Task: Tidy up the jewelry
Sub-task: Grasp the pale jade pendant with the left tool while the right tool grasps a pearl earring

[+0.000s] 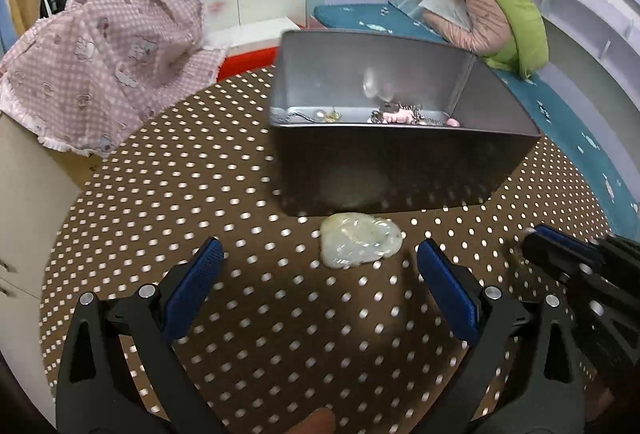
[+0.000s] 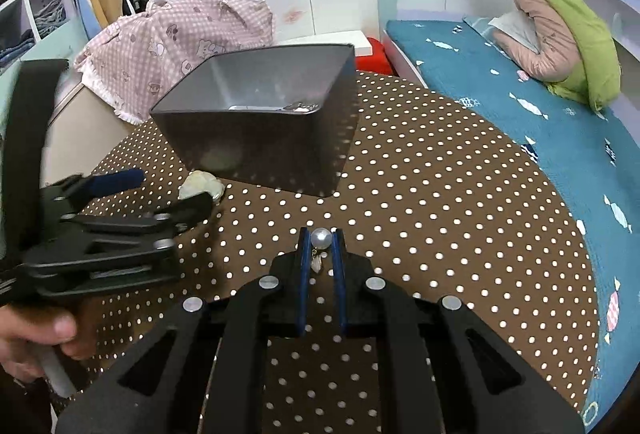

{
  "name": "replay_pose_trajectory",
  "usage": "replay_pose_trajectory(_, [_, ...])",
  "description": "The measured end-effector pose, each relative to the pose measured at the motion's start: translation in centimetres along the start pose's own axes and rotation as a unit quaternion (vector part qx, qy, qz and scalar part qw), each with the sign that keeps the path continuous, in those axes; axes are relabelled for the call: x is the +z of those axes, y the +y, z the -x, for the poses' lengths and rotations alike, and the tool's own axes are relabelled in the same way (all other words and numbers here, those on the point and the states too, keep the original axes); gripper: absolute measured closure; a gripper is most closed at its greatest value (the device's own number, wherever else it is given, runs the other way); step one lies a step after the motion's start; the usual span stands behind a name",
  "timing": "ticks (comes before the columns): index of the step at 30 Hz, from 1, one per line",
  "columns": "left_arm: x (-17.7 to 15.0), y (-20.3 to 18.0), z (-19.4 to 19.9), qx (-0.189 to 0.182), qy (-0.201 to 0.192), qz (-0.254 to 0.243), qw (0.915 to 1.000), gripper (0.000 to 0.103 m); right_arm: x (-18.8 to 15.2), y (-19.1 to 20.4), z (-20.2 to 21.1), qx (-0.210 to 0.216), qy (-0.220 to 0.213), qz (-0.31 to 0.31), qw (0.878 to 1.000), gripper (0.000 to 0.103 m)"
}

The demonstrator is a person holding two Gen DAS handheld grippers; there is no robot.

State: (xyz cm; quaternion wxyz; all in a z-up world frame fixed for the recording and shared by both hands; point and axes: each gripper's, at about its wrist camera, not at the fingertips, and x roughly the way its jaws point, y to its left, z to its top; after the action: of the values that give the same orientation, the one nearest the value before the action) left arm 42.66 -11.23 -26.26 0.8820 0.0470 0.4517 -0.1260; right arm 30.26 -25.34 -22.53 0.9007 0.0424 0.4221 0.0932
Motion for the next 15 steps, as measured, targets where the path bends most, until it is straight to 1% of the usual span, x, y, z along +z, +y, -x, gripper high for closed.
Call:
replay_pose_trajectory(2, [0.2, -0.2, -0.6, 0.000, 0.003, 0.003, 1.0000, 0.006, 0.0, -0.1, 0.2, 0.001, -0.002, 0.000, 1.000, 0.094])
replay_pose_trajectory(3, [0.2, -0.3, -0.8, 0.006, 0.000, 0.001, 1.0000, 0.007, 0.0, -0.1, 0.3, 0.002, -0.004, -0.001, 1.000, 0.094])
replay_pose_trajectory(5, [0.3, -0.6, -0.8, 0.009, -0.001, 0.000, 1.0000, 0.012, 0.1, -0.3, 0.5, 0.003, -0.007, -0.002, 1.000, 0.094])
replay_pose_trajectory(6, [0.2, -0.6, -0.7, 0.013, -0.007, -0.001, 0.9999, 0.021, 0.1, -0.3, 0.6, 0.003, -0.009, -0.004, 1.000, 0.094])
replay_pose_trajectory(7, [0.1, -0.6, -0.5, 0.010, -0.011, -0.006, 0.9999, 0.028, 0.0, -0.4, 0.7, 0.003, -0.011, -0.005, 1.000, 0.094])
replay_pose_trajectory(8, [-0.1, -0.7, -0.3, 0.006, -0.013, -0.010, 0.9998, 0.032, 0.1, -0.4, 0.8, 0.004, -0.011, -0.006, 1.000, 0.094])
replay_pose_trajectory(10, [-0.4, -0.6, 0.1, 0.002, -0.019, -0.016, 0.9997, 0.049, 0.1, -0.3, 0.9, 0.004, -0.014, -0.005, 1.000, 0.094])
replay_pose_trajectory(11, [-0.6, -0.6, 0.3, -0.003, -0.020, -0.017, 0.9997, 0.052, 0.1, -0.3, 1.0, 0.004, -0.014, -0.005, 1.000, 0.094])
replay_pose_trajectory(12, [-0.6, -0.6, 0.4, -0.005, -0.020, -0.018, 0.9996, 0.059, 0.1, -0.2, 1.0, 0.005, -0.014, -0.005, 1.000, 0.094])
replay_pose_trajectory(15, [-0.8, 0.0, 0.9, -0.030, -0.019, -0.014, 0.9993, 0.060, 0.0, 0.0, 1.3, 0.007, -0.017, -0.001, 1.000, 0.094])
